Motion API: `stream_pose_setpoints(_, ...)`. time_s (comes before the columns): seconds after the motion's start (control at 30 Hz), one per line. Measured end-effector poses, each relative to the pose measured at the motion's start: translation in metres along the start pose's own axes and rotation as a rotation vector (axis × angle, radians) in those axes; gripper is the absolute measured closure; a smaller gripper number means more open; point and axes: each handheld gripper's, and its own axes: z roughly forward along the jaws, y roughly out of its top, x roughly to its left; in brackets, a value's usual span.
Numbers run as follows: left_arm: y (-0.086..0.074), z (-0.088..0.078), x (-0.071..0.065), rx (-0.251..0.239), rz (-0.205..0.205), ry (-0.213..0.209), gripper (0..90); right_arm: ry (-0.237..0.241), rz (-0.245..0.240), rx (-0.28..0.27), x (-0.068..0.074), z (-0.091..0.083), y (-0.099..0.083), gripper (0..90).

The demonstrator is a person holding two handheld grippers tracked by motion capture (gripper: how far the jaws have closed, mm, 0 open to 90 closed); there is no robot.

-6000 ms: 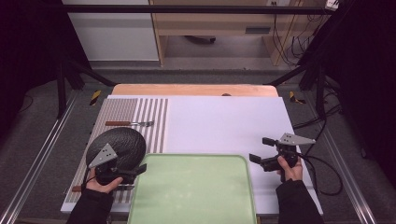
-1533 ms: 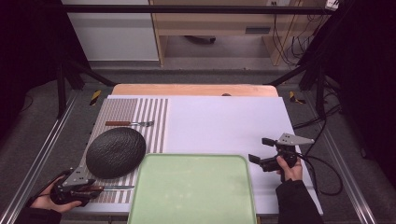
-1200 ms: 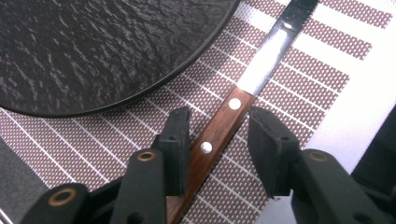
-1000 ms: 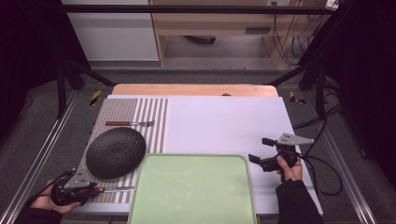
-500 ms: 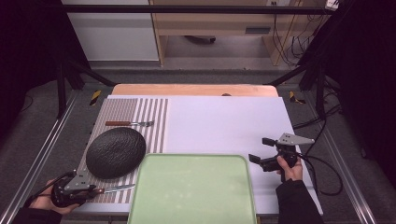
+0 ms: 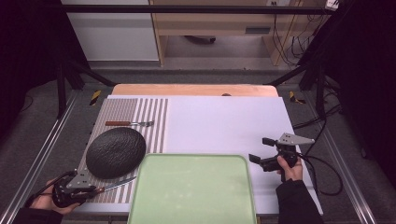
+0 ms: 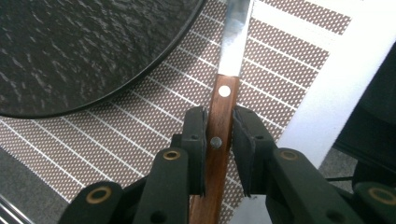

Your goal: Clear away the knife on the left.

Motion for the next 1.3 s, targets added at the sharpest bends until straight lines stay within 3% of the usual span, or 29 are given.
stream_pose_setpoints(0.23, 0.002, 0.001, 0.002, 0.008, -0.006, -0.003, 75.7, 0.001, -0.001, 0.002, 0.000, 0.000, 0.000, 0.3)
stream_pose_setpoints(0.37, 0.003, 0.003, 0.004, -0.016, -0.031, -0.006, 73.6, -0.001, -0.001, 0.002, 0.000, 0.000, 0.000, 0.3)
stream_pose_setpoints(0.63, 0.006, 0.007, 0.006, -0.010, -0.065, -0.034, 73.9, 0.002, 0.000, 0.000, 0.000, 0.000, 0.000, 0.3)
stream_pose_setpoints(0.93, 0.011, 0.007, 0.004, 0.018, -0.024, -0.034, 76.6, 0.001, -0.001, 0.003, 0.000, 0.000, 0.000, 0.3)
stream_pose_setpoints(1.3, 0.008, 0.006, 0.006, 0.001, -0.049, -0.050, 76.9, 0.003, 0.002, 0.001, 0.000, 0.000, 0.000, 0.3)
